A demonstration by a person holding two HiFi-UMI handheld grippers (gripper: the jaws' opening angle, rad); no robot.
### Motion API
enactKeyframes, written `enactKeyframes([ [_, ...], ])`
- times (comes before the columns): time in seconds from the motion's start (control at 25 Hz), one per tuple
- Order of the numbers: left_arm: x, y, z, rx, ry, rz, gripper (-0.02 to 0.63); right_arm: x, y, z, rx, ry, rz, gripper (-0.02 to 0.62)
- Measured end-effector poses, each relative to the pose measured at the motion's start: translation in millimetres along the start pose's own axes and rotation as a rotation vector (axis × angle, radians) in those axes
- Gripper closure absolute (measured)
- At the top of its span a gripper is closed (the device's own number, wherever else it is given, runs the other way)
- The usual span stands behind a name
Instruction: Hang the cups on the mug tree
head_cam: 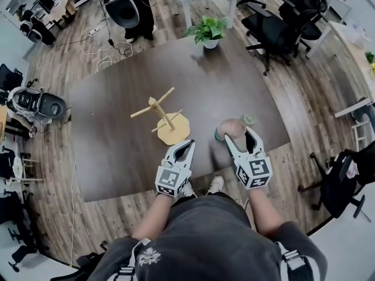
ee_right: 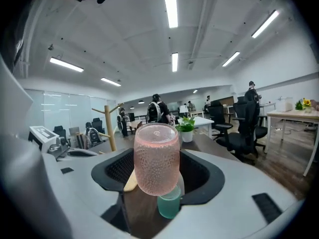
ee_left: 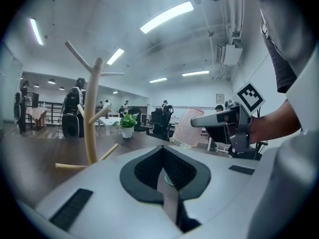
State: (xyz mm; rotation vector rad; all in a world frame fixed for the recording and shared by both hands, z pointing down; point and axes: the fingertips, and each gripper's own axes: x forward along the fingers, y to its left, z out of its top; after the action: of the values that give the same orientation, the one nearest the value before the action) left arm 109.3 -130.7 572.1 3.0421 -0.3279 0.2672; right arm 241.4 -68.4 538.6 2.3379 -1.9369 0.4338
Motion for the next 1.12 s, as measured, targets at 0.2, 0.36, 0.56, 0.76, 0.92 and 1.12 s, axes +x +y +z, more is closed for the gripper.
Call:
enactKeyframes([
  [0.2,-21.0,25.0,3.1,-0.008,-0.018,0.071,0.601,33.6,26.6,10.0,0.100,-0.006,0.105,0.293],
  [0.36,-38.1,44.5,5.9,-0.023,-0.037,0.132,0.601,63.9,44.8,13.3,0.179,0.006,0.174,0.293],
  [0.56,-54.4,64.7,3.8,-0.034,-0.039,0.191,0.601,100.2,60.4,11.8,0.291,0.041,0.239,0.293],
  [0.76,-67.7,77.1,-0.6,-0.041,-0.027,0.243,0.601,129.9,65.1,1.1,0.433,0.077,0.276,0.293],
  [0.92,-75.5,87.6,-4.7,-0.044,-0.025,0.276,0.601,150.6,66.9,-3.0,0.514,0.097,0.292,0.293],
  [1.12,-81.6,99.5,-5.6,-0.049,-0.028,0.303,0.601,166.3,73.4,-10.3,0.579,0.130,0.306,0.293],
])
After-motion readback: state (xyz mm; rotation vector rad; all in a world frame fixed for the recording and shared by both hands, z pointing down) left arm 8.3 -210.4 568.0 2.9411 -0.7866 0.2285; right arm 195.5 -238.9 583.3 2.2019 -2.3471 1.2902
